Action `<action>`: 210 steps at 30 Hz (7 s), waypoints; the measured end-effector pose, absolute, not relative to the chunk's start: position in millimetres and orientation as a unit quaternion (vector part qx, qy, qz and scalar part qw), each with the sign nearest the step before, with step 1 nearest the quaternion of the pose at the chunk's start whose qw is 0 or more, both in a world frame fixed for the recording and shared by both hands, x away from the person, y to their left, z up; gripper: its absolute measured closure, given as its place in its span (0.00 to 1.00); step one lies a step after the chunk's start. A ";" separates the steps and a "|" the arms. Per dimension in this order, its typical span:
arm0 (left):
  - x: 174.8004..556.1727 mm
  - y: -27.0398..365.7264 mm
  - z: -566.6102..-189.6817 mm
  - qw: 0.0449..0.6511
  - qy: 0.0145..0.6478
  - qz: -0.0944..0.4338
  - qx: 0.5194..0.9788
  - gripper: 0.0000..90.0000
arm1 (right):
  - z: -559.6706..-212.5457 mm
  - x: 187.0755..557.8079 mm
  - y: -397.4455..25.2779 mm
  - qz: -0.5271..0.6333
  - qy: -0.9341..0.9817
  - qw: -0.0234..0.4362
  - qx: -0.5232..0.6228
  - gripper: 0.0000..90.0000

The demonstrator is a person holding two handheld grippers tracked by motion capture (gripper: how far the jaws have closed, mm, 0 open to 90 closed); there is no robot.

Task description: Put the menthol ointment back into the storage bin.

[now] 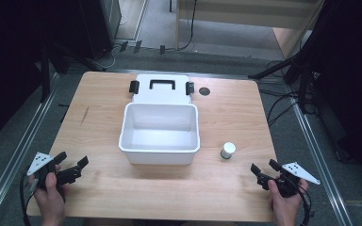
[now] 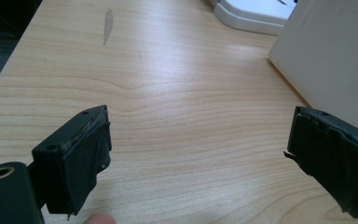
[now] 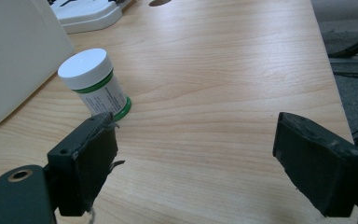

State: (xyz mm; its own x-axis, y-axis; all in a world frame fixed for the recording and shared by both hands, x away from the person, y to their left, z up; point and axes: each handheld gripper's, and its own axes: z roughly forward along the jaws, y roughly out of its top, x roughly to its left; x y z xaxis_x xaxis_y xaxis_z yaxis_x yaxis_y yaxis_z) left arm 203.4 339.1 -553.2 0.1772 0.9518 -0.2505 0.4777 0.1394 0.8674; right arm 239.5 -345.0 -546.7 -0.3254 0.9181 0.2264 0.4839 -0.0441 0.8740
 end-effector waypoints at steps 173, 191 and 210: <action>207.1 335.9 -553.1 0.451 0.593 0.245 0.620 0.08 | -356.3 393.1 -142.3 0.069 0.888 0.010 0.454 0.57; 207.9 336.4 -553.3 0.454 0.594 0.245 0.617 0.08 | -335.8 393.7 -119.7 0.070 0.899 0.023 0.431 0.57; 207.9 337.0 -553.3 0.455 0.595 0.242 0.617 0.08 | -339.2 395.6 -80.5 0.073 0.915 0.012 0.396 0.57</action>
